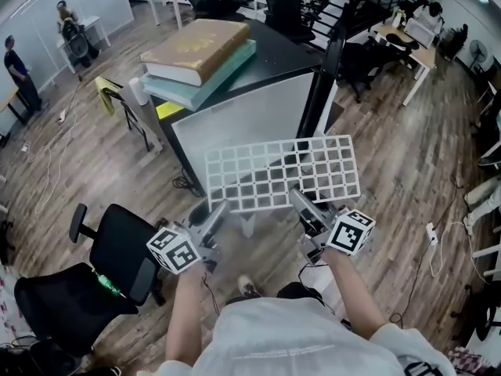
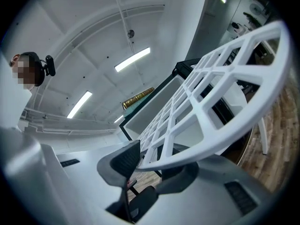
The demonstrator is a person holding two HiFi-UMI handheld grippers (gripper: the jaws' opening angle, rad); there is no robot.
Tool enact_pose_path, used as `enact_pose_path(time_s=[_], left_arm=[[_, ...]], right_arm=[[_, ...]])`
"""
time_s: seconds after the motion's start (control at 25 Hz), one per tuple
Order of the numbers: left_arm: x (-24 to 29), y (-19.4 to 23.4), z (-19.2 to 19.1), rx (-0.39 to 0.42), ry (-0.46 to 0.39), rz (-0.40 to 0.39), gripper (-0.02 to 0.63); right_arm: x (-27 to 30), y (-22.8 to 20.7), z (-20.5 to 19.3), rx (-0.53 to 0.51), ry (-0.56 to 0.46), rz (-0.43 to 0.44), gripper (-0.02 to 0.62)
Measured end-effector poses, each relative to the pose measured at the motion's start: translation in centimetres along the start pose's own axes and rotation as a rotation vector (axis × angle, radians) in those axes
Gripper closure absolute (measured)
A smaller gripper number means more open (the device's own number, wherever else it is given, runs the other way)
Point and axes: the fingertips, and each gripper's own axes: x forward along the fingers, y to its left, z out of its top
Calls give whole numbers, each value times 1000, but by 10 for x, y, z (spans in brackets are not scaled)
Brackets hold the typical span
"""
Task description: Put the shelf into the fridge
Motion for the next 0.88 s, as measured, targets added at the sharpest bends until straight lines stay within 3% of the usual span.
enact_pose_path(time_s=[0.48, 0.88], left_arm=[[-1, 37, -1, -42, -52, 216, 440], [2, 44, 0, -37, -89, 280, 440]], right_arm=[[57, -35, -7, 70, 158, 117, 489], [73, -46, -6, 89, 194, 157, 486]])
